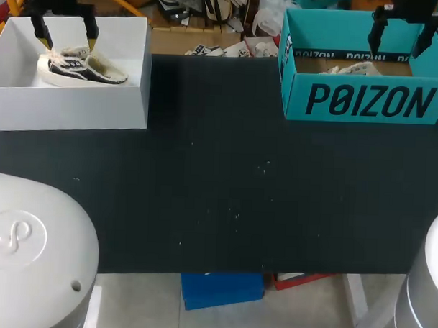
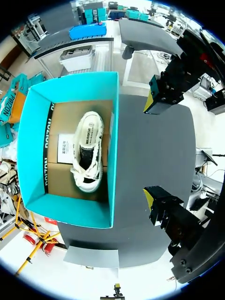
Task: Take the shoe out of the shoebox, open the shoe tongue, remove and reinsert the insole, then place the shoe into the shoebox
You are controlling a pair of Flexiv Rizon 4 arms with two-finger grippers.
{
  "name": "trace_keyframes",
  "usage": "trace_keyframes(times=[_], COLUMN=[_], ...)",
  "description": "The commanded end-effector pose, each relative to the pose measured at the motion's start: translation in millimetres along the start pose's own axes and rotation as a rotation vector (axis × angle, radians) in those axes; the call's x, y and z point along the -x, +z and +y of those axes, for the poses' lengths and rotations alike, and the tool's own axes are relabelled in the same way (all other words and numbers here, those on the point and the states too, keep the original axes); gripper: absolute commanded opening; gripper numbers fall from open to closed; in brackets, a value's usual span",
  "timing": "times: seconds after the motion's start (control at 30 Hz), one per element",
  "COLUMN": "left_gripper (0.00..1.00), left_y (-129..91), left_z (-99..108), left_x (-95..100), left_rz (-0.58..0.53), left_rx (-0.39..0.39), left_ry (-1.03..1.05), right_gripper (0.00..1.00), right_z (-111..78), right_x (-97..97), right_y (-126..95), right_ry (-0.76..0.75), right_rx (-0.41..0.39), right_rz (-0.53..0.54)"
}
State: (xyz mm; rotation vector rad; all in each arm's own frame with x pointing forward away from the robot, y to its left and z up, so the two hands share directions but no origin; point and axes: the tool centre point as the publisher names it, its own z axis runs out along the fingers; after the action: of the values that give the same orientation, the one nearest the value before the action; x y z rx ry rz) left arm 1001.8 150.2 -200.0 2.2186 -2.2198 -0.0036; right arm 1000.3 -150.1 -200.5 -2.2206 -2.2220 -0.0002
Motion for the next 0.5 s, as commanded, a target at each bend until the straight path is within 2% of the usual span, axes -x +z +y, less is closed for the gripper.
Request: trace_keyframes(times=[0.03, 0.1, 0.23, 0.5], left_gripper=[1.0, 1.0, 1.0, 1.0], left_y=[0, 0, -4, -11], left_z=[0, 0, -7, -18], left_x=[0.0, 0.0, -8.5, -18.7], left_rz=[0.0, 0.0, -0.038, -0.113], left_rx=[0.0, 0.0, 0.003, 0.056], left_ry=[0.0, 0.0, 0.199, 0.879], right_gripper=[1.0, 1.0, 1.0, 1.0], right_z=[0.0, 0.0, 0.0, 0.0], right_x=[0.0, 0.0, 0.0, 0.0], right_y=[0, 0, 0, 0], right_ry=[0.0, 0.0, 0.0, 0.0], right_rx=[0.0, 0.0, 0.0, 0.0], right_rz=[0.0, 0.0, 0.0, 0.0])
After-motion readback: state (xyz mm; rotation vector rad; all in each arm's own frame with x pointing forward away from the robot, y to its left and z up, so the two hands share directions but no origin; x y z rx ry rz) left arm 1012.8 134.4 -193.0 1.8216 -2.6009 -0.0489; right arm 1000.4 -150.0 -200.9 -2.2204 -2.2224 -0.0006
